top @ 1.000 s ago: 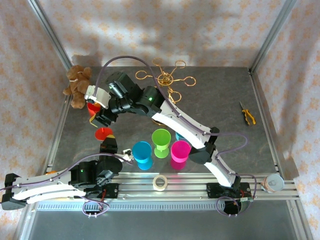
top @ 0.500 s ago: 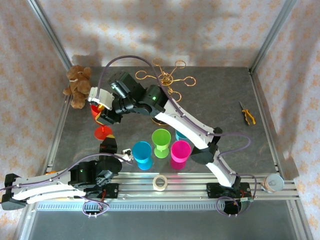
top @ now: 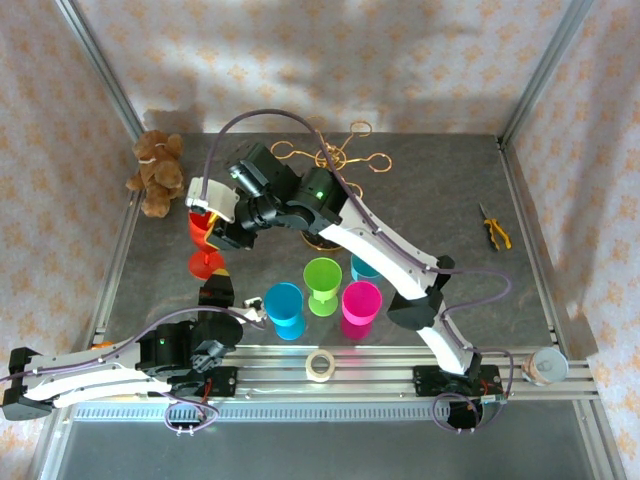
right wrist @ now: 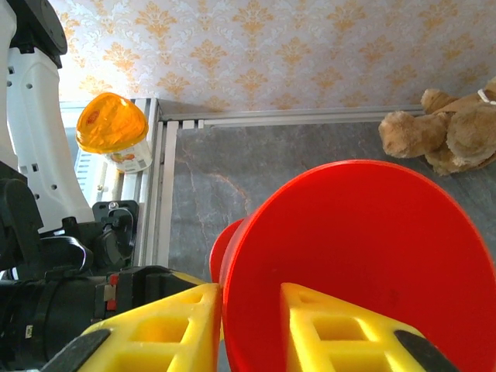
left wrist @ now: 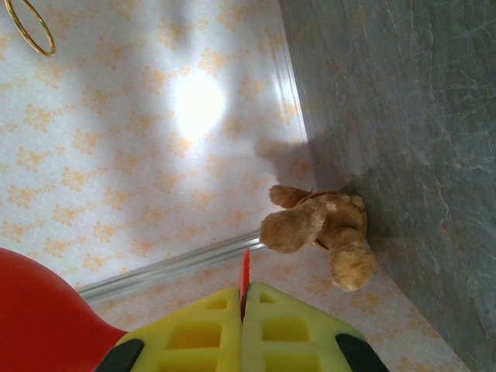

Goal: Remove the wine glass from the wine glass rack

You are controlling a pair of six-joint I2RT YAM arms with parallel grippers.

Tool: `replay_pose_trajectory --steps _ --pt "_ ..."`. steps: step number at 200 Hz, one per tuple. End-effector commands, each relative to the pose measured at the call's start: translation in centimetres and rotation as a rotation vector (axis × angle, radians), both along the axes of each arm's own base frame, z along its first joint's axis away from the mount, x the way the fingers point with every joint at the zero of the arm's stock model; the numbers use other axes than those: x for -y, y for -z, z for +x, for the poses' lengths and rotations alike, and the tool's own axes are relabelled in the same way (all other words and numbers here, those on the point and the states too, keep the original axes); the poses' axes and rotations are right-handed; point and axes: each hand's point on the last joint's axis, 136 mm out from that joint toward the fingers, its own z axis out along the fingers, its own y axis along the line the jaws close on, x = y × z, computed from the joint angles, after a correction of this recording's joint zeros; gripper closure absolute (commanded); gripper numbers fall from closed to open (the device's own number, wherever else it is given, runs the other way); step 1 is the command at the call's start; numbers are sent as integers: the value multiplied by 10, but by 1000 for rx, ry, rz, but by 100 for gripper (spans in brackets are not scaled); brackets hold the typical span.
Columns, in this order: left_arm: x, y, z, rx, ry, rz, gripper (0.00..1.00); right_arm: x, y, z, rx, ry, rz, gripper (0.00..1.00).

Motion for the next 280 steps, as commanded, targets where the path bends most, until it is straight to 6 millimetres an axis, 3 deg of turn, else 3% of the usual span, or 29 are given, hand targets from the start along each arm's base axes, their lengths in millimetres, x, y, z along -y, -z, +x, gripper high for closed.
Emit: replay_pose_trajectory --steps 1,106,161,186,264,280 --pt "-1 -18 0 36 -18 -48 100 17 -6 -11 -2 -4 -30 75" --pt "1 -24 1 46 -20 -59 100 27 25 -20 3 -4 -169 75" --pt "2 -24 1 46 -21 -56 100 25 38 -25 -19 -19 -207 88" --pt "1 -25 1 48 -23 -58 100 23 37 -26 -23 -23 -199 100" --pt "0 -28 1 55 -30 -70 100 24 9 -32 -13 -33 -110 100" --pt "0 -28 1 56 -30 -72 85 24 6 -33 -13 -35 -102 100"
